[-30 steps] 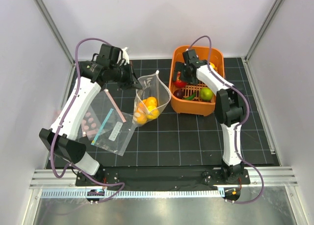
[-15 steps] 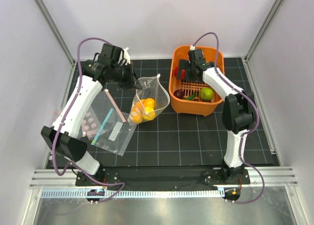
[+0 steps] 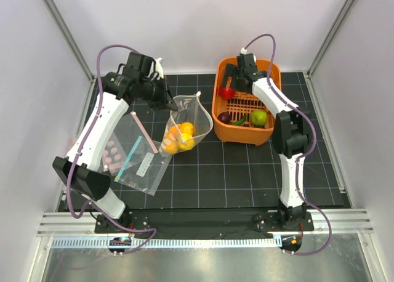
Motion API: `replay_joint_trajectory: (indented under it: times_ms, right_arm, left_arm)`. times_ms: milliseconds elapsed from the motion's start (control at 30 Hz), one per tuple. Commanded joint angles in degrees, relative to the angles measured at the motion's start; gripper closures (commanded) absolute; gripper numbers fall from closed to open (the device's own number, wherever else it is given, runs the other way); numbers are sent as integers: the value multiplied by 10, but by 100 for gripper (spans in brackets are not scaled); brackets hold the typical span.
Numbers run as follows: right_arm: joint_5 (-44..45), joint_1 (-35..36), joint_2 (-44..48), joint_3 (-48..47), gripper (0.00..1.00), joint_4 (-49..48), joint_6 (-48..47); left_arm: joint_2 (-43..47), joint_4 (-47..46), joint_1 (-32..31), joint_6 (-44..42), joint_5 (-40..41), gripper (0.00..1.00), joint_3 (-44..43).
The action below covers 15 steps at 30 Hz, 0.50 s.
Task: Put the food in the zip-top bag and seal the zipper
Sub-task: Pick up the fake fruit from the bin.
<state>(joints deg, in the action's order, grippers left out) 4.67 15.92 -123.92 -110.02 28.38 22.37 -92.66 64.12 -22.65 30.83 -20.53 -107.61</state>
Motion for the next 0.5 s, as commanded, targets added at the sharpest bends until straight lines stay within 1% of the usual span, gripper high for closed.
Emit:
replay_joint_trajectory:
  times_ms: [0, 100, 200, 267, 333, 400, 467]
  right_arm:
    - [-8, -11, -25, -53, 1, -25, 27]
    - [-25, -14, -58, -83, 0, -18, 35]
    - [-39, -14, -73, -86, 0, -28, 39]
    - [-84, -14, -80, -83, 5, -36, 42]
    - [-94, -14, -91, -83, 10, -38, 51]
    - [-97, -14, -94, -82, 11, -35, 56]
    - [-99, -14, -95, -77, 15, -37, 54]
  left_arm:
    - [-8, 0, -2, -8, -8, 99, -26]
    - [-15, -1, -2, -7, -11, 100, -27]
    - [-23, 0, -2, -7, -9, 99, -35]
    - [-29, 0, -2, -5, -10, 99, -41]
    - [-38, -2, -2, -3, -13, 99, -44]
    - [-46, -4, -2, -2, -16, 99, -52]
    - [-50, -6, -2, -2, -17, 100, -57]
